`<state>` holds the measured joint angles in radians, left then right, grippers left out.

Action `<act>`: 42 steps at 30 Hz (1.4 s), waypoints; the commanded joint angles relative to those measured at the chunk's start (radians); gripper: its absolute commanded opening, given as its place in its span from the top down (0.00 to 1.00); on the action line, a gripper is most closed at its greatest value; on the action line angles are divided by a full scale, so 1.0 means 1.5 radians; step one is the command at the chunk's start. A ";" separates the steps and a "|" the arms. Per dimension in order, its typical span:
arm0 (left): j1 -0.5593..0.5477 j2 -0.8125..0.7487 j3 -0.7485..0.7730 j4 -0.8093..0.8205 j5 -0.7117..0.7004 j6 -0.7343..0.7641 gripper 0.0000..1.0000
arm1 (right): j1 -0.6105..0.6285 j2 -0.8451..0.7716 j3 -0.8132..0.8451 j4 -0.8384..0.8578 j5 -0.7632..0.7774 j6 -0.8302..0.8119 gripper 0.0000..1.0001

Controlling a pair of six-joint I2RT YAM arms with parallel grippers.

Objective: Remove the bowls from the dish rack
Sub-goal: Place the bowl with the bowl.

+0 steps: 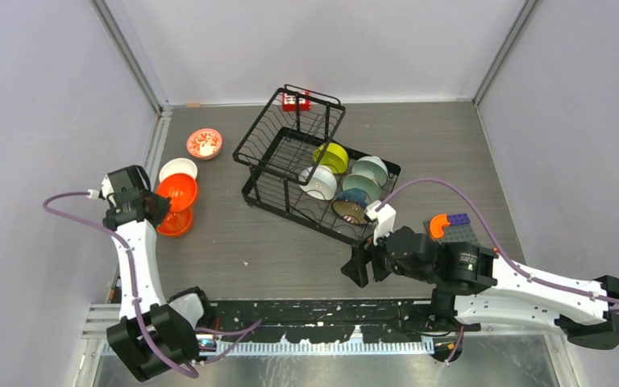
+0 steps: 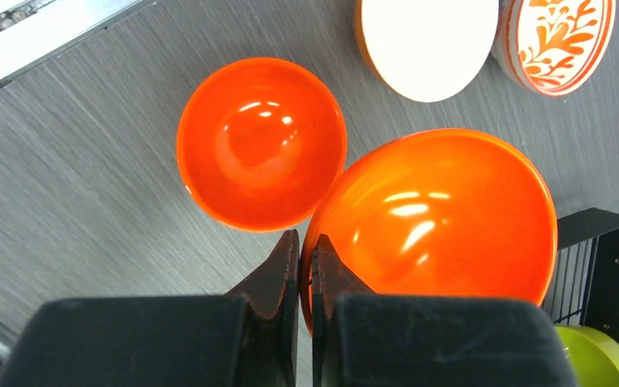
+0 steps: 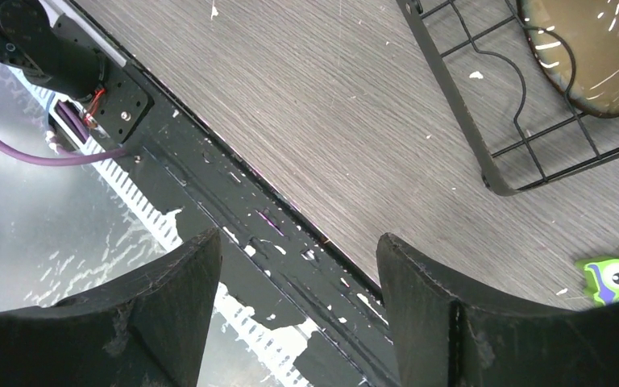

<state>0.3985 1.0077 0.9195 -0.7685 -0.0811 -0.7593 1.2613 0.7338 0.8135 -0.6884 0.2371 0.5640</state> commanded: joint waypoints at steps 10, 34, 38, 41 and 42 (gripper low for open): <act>0.044 -0.023 -0.082 0.145 -0.029 -0.037 1.00 | 0.004 -0.016 -0.054 0.070 0.009 0.010 0.26; 0.072 0.016 -0.135 0.145 -0.092 -0.071 1.00 | 0.003 -0.034 -0.062 0.057 0.029 0.013 0.26; 0.074 0.016 -0.141 0.145 -0.096 -0.069 1.00 | 0.004 -0.034 -0.063 0.056 0.029 0.012 0.26; 0.073 0.018 -0.147 0.145 -0.094 -0.069 1.00 | 0.003 -0.034 -0.064 0.055 0.030 0.013 0.26; 0.074 0.019 -0.149 0.148 -0.093 -0.069 1.00 | 0.004 -0.034 -0.063 0.055 0.030 0.013 0.26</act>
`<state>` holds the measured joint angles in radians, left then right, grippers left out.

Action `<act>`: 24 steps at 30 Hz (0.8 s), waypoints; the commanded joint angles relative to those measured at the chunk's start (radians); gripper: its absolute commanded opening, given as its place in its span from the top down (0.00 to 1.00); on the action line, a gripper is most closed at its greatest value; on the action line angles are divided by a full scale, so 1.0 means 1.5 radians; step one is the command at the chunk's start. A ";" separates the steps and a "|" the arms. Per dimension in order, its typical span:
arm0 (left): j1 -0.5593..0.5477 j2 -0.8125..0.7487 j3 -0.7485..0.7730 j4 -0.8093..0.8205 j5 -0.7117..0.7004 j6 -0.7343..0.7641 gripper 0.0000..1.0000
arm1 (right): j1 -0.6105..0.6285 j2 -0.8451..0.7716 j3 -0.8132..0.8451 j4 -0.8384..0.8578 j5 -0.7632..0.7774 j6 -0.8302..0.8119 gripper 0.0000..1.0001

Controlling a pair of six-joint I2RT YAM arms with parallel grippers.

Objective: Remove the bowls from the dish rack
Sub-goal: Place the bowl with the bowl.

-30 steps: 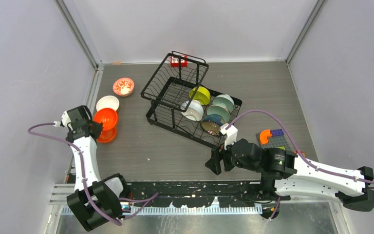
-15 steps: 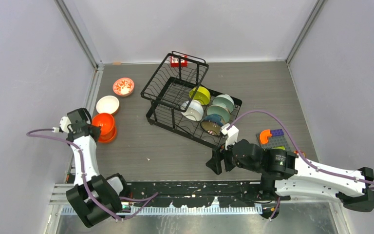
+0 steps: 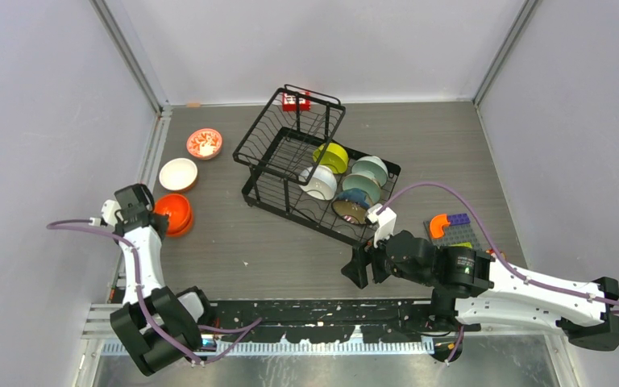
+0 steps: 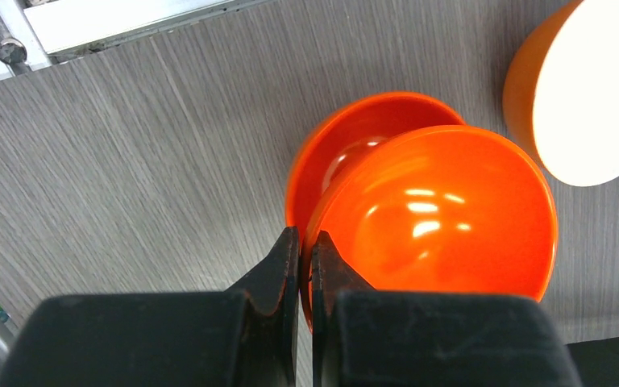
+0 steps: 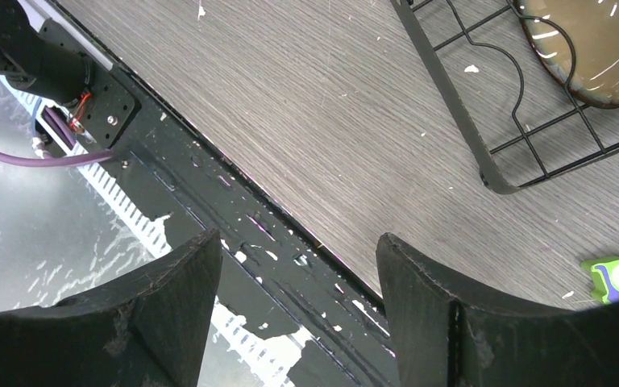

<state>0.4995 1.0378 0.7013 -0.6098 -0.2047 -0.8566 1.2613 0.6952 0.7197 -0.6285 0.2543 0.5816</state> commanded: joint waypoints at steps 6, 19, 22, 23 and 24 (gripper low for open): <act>0.007 0.012 -0.010 0.050 -0.004 -0.004 1.00 | 0.003 -0.012 -0.001 0.013 0.019 0.005 0.26; 0.012 0.020 -0.012 0.061 -0.017 0.003 1.00 | 0.003 -0.010 -0.003 0.011 0.022 0.006 0.26; 0.012 0.026 -0.009 0.060 -0.025 0.004 1.00 | 0.004 -0.011 -0.005 0.012 0.022 0.005 0.26; 0.012 0.028 -0.008 0.062 -0.027 0.005 1.00 | 0.003 -0.010 -0.005 0.012 0.022 0.006 0.26; 0.012 0.030 -0.006 0.062 -0.026 0.006 1.00 | 0.002 -0.011 -0.004 0.011 0.023 0.006 0.26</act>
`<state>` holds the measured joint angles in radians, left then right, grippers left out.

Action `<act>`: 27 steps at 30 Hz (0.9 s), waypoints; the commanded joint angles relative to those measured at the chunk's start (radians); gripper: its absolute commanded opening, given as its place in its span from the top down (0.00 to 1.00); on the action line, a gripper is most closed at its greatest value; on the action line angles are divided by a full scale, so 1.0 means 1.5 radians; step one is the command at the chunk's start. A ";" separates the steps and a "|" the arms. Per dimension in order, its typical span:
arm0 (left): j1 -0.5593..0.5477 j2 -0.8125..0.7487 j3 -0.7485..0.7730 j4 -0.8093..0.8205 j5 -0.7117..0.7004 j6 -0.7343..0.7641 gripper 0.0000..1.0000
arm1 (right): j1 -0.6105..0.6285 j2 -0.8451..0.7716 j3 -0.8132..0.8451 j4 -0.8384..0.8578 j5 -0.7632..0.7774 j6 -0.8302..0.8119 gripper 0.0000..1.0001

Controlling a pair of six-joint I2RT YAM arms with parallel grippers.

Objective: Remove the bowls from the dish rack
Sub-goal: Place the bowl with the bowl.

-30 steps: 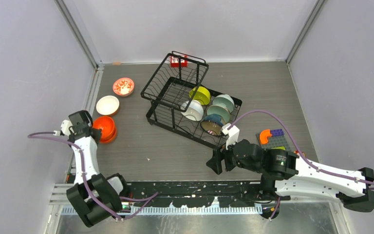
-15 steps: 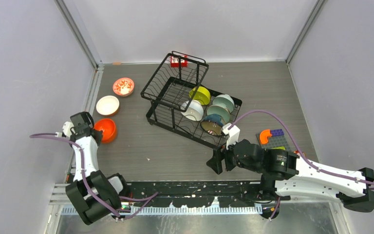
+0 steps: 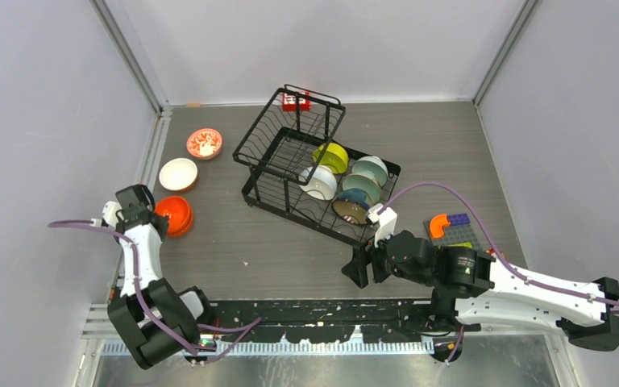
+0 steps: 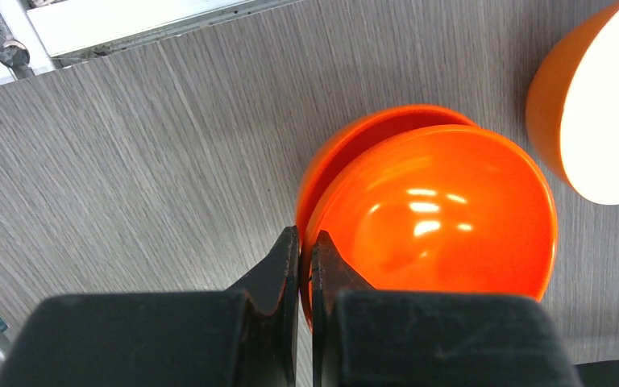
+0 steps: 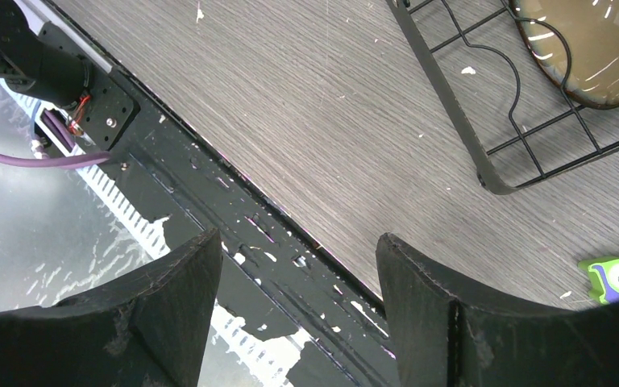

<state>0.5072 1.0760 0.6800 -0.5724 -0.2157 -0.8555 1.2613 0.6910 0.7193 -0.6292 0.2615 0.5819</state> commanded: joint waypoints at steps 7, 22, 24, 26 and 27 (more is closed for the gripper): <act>0.007 0.016 0.009 0.041 -0.012 0.010 0.97 | 0.004 -0.008 -0.004 0.013 0.019 0.006 0.26; 0.007 0.007 0.009 0.035 0.004 0.012 0.76 | 0.004 -0.011 -0.007 0.008 0.022 0.008 0.26; 0.007 -0.003 0.011 0.027 0.002 0.015 0.74 | 0.003 -0.012 -0.008 0.008 0.023 0.008 0.26; 0.007 -0.012 0.017 0.012 -0.003 0.020 0.70 | 0.003 -0.011 -0.008 0.009 0.021 0.007 0.26; 0.007 -0.018 0.020 0.003 -0.006 0.023 0.67 | 0.003 -0.009 -0.008 0.010 0.020 0.007 0.26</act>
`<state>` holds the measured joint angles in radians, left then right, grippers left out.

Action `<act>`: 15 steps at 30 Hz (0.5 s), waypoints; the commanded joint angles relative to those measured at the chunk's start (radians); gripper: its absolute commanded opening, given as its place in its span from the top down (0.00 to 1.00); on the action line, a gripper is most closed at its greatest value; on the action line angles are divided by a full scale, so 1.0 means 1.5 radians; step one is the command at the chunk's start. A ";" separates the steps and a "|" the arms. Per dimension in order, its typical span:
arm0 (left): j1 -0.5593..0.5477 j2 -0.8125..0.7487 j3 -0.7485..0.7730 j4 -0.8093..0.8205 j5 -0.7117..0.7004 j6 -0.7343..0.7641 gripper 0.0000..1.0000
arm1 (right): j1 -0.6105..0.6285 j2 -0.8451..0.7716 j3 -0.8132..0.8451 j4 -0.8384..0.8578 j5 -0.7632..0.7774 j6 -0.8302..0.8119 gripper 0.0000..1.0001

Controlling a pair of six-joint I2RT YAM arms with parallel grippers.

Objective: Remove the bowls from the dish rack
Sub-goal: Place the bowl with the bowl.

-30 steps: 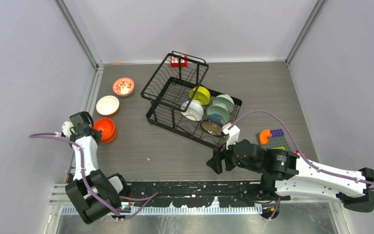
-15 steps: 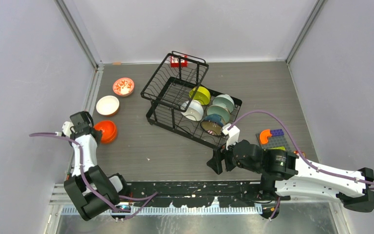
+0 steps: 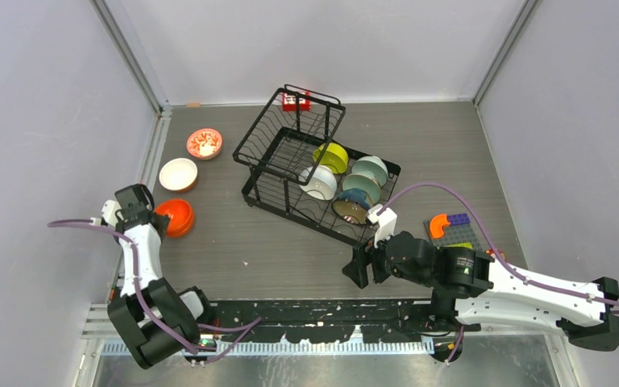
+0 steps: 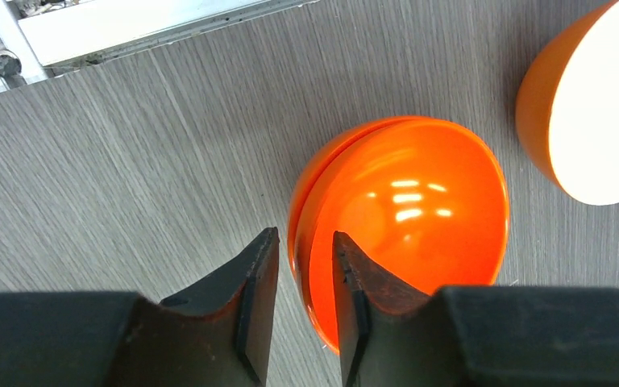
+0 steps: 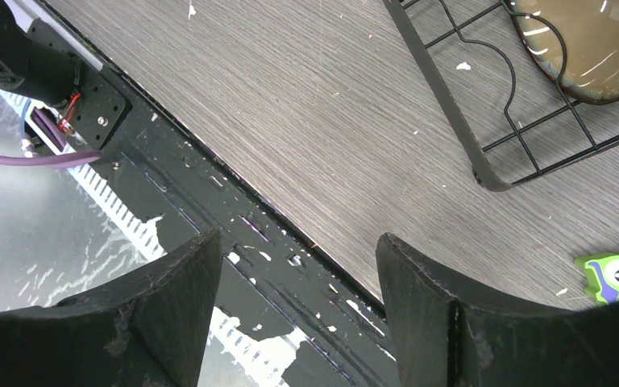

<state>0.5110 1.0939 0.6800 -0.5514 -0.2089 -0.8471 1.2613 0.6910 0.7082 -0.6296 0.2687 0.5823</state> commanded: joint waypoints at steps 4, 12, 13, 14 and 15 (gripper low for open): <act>0.004 -0.049 0.028 -0.040 -0.018 0.022 0.60 | 0.003 -0.004 0.001 0.016 0.012 0.004 0.26; 0.004 -0.089 0.040 -0.105 -0.025 0.019 0.57 | 0.003 0.000 0.011 0.015 0.004 -0.007 0.26; 0.004 -0.096 0.042 -0.114 -0.024 0.019 0.57 | 0.003 0.002 0.011 0.016 0.001 -0.008 0.26; 0.004 -0.105 0.043 -0.123 -0.020 0.019 0.57 | 0.004 0.006 0.013 0.017 -0.003 -0.008 0.26; 0.005 -0.114 0.042 -0.131 -0.018 0.019 0.56 | 0.004 0.011 0.014 0.020 -0.007 -0.009 0.26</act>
<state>0.5110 0.9775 0.7029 -0.6792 -0.2241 -0.8291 1.2613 0.6941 0.7082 -0.6296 0.2668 0.5804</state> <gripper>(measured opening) 0.429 0.742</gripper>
